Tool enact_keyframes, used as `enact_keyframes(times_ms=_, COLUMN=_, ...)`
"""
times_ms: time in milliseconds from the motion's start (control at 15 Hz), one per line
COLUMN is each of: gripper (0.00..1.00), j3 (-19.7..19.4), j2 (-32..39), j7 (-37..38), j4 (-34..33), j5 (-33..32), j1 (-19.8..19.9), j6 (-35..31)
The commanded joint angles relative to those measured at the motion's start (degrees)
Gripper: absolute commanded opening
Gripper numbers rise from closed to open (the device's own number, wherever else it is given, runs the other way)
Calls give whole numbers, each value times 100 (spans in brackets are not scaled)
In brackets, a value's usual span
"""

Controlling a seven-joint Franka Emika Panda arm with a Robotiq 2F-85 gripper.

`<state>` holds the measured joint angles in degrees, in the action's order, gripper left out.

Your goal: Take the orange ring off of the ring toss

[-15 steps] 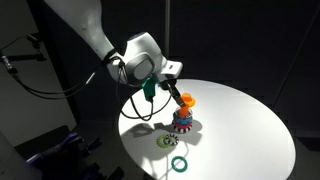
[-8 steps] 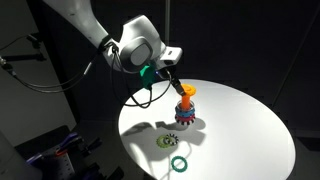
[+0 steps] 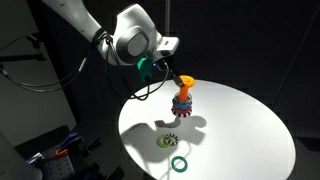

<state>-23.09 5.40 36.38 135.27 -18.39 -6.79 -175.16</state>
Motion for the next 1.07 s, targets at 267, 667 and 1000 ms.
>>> enact_keyframes(times_ms=267, gripper=39, j3=-479, j2=-132, j7=1078, j4=-93, j5=-1148, j1=-206, j6=8)
enact_keyframes(times_ms=667, gripper=85, j3=-296, j2=-229, j7=839, j4=21, j5=-934, j1=-191, j6=190)
enact_keyframes(times_ms=1000, gripper=100, j3=-218, j2=-271, j7=796, j4=31, j5=-891, j1=-165, j6=221)
